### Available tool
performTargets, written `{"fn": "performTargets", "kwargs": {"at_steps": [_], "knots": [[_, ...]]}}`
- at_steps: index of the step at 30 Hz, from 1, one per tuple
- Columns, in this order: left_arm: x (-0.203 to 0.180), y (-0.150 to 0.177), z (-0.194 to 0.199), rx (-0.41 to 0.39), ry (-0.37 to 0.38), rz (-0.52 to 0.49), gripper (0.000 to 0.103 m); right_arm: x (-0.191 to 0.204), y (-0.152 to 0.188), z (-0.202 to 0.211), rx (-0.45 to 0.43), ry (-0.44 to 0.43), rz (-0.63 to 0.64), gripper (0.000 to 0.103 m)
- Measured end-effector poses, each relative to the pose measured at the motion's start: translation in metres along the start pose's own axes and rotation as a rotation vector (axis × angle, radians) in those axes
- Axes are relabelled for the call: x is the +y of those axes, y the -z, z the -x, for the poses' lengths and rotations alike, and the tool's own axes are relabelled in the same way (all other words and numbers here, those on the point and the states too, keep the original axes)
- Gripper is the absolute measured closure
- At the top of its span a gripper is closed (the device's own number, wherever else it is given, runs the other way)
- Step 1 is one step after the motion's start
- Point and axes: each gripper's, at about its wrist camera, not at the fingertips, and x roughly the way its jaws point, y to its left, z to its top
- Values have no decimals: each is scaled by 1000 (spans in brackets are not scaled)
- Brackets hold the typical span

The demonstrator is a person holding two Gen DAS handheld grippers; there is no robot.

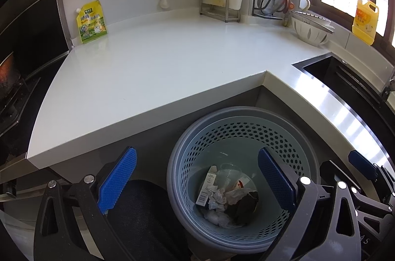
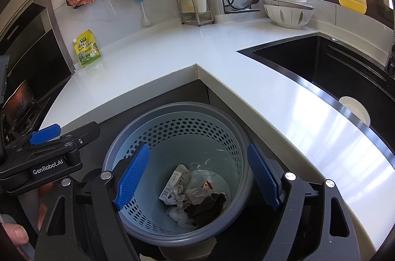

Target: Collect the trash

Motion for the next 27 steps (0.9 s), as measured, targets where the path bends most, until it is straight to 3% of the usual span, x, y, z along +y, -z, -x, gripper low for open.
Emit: {"fn": "performTargets", "kwargs": {"at_steps": [27], "knots": [[-1, 3, -1, 1, -4, -11, 6, -1, -1, 3, -10, 6, 0, 25]]}}
